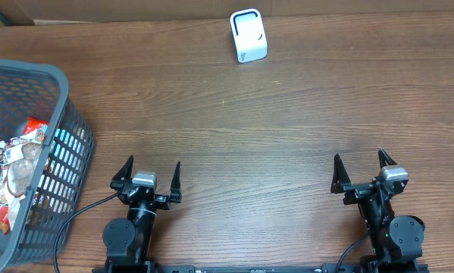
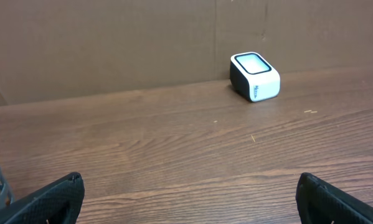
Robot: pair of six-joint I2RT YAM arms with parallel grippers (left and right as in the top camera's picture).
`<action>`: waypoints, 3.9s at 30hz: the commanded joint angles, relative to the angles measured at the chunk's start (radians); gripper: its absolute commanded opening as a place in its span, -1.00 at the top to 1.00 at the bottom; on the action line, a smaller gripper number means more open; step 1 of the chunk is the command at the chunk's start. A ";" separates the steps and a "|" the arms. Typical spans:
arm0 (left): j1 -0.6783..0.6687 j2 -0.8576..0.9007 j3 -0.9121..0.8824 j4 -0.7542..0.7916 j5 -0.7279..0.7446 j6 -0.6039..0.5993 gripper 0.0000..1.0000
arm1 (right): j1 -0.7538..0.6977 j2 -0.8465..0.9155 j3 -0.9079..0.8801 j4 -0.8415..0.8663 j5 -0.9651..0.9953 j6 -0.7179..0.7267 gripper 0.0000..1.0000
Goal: Scan the item barcode
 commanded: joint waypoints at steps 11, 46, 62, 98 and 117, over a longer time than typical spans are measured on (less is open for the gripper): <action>-0.005 -0.010 -0.005 0.000 -0.008 0.003 -0.99 | 0.005 -0.010 -0.010 0.006 0.003 0.003 -1.00; -0.005 0.012 -0.005 0.000 -0.003 -0.126 -0.99 | 0.005 -0.010 -0.010 0.006 0.003 0.003 -1.00; -0.005 0.021 -0.005 0.000 0.002 -0.130 -0.99 | 0.005 -0.010 -0.010 0.006 0.003 0.003 -1.00; -0.005 0.022 0.041 -0.009 0.177 -0.338 -0.99 | 0.005 -0.010 -0.010 0.006 0.003 0.003 -1.00; -0.005 0.377 0.454 -0.212 0.178 -0.282 -0.99 | 0.005 -0.010 -0.011 0.006 0.003 0.003 -1.00</action>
